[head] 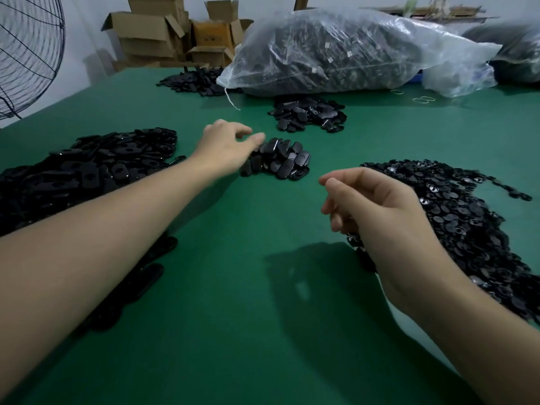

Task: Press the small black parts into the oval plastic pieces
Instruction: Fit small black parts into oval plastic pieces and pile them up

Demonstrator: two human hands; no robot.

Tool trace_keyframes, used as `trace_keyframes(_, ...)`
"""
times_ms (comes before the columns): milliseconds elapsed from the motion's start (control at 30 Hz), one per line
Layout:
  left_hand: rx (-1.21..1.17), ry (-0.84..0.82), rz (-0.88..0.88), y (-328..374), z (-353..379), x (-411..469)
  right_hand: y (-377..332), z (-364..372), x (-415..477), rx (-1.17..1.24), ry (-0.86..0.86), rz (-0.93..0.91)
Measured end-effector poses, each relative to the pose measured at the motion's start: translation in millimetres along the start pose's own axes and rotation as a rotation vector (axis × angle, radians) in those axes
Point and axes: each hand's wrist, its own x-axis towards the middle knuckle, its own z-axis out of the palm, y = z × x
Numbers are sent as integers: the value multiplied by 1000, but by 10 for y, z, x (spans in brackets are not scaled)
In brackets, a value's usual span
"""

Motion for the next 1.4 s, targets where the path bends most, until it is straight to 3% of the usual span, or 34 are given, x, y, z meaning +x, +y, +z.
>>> trace_keyframes(133,602,-16,-79,-317,-329,-6,-14,-106,85,-15,88,-2)
trace_keyframes(233,848,-90,-139,-484,-462,-56,0,-159,130,-143,129,-53)
trace_keyframes(367,863,-111,-151,-587,-511,-94,21,-213,143,-533,113,-158)
trace_keyframes(533,760,-48,-72,-588,-607,-136,31,-187,81,-1265,65,-235)
trace_keyframes(633,715,-10,-15,-581,-631,-172,-3,-188,69,-1432,55,-185)
trace_keyframes(767,671,111,111,-557,-658,-263,-13,-199,70,-1469,14,-150)
trace_keyframes(867,493,195,174,-464,-701,-382,-32,-194,66,-1459,21,-168)
trace_keyframes(933,190,180,163,-365,-738,-491,-38,-190,64,-1462,21,-178)
trace_keyframes(1133,-661,-42,82,59,-713,-1046,-44,-185,64,-1470,17,-230)
trace_keyframes(1267,-936,-252,-31,236,-571,-1357,-36,-186,86,-1462,36,-258)
trace_keyframes(1400,-1080,-350,-108,274,-457,-1560,-5,-198,117,-1441,31,-285)
